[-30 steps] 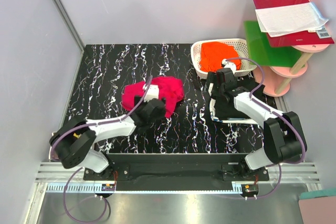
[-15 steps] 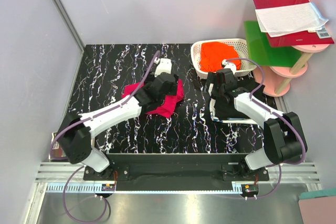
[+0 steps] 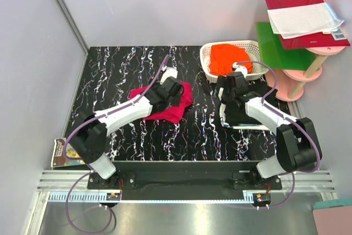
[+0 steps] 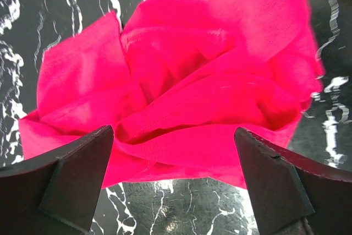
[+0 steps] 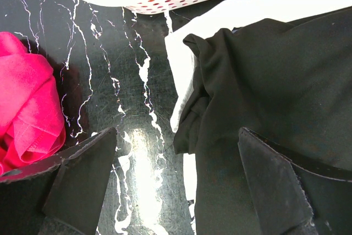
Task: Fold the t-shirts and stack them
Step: Flatten out the tshirt
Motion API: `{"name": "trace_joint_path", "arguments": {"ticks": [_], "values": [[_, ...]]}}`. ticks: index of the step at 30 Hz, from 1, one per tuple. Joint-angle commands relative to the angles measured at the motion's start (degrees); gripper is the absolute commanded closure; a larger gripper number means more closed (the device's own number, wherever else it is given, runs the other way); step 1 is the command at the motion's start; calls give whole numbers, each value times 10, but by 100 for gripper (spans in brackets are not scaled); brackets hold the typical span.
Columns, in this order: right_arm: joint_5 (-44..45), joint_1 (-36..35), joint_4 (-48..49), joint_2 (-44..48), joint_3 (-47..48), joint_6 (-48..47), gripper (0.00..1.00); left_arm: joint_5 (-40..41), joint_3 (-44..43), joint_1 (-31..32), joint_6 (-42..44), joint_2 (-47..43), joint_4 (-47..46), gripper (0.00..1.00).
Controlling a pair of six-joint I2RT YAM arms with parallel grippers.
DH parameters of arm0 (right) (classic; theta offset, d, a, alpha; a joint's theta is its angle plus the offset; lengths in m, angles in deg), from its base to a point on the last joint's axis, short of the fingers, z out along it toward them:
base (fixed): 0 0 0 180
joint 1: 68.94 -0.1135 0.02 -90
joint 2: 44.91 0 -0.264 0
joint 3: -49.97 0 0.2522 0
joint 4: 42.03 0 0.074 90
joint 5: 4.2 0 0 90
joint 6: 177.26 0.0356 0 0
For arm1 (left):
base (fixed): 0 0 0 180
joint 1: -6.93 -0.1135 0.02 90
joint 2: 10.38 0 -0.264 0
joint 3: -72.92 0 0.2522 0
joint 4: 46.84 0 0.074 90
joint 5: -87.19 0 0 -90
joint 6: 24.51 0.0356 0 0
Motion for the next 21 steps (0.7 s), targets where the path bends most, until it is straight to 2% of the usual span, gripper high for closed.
{"name": "trace_joint_path", "arguments": {"ticks": [1, 5, 7, 8, 9, 11, 12, 17, 20, 21], "values": [[-3, 1, 17, 17, 5, -6, 0, -21, -19, -6, -18, 47, 16, 3], [0, 1, 16, 19, 5, -6, 0, -30, -26, -6, -19, 76, 24, 10], [0, 2, 16, 19, 4, -7, 0, -30, -29, -7, -21, 83, 27, 27], [0, 1, 16, 19, 4, -7, 0, -29, -28, -7, -22, 83, 30, 38], [0, 1, 16, 20, 4, -6, 0, -21, -26, -6, -25, 80, 30, 70], [0, 1, 15, 20, 4, -6, 0, -15, -25, -8, -28, 72, 35, 94], [-1, 1, 16, 21, 4, -6, 0, -7, -26, -9, -31, 62, 41, 100], [-3, 1, 16, 20, 4, -4, 0, 13, -52, -10, -29, 4, 88, 100], [-5, 1, 16, 19, 5, -2, 0, 46, -111, -10, -15, -40, 155, 100], [-9, 2, 16, 19, 6, -1, 0, 66, -155, -11, -11, -61, 175, 100]]}}
